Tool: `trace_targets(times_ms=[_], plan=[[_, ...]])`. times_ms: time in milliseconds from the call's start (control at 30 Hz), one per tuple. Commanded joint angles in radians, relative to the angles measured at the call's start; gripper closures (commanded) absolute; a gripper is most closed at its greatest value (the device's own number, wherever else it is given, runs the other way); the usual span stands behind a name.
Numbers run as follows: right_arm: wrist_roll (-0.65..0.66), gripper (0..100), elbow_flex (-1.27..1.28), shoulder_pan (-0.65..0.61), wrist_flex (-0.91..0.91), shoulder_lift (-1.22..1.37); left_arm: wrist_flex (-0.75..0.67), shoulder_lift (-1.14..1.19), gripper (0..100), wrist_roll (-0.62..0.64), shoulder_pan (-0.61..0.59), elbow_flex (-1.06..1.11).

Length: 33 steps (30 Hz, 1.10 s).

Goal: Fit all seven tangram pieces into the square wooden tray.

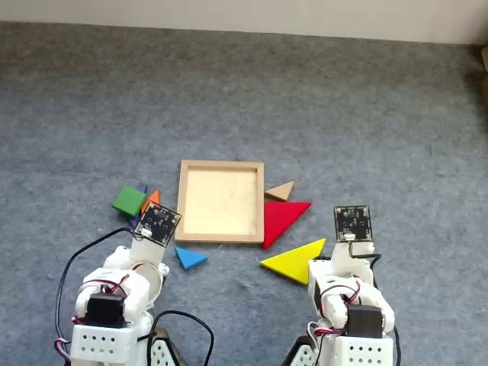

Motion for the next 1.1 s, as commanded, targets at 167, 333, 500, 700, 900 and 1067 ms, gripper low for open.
trace_targets(times_ms=[167,333,500,700,900,1067], plan=[[0.009,99.3,0.137,0.012,0.005,-0.015,0.005,-0.031,99,0.006,-0.001,0.019],[0.009,99.3,0.137,0.010,0.005,-0.015,0.005,-0.031,99,0.006,-0.001,0.019],[0.009,99.3,0.137,0.027,0.005,-0.015,0.005,-0.031,99,0.005,-0.004,0.019],[0.011,99.3,-0.076,0.165,-0.088,-0.007,0.005,-0.031,99,0.005,-0.005,0.019],[0.011,99.2,-0.246,0.133,-0.071,-0.005,0.005,-0.031,99,0.005,-0.005,0.019],[0.006,99.2,-0.338,0.028,-0.071,0.104,0.005,-0.031,99,0.005,-0.005,0.019]])
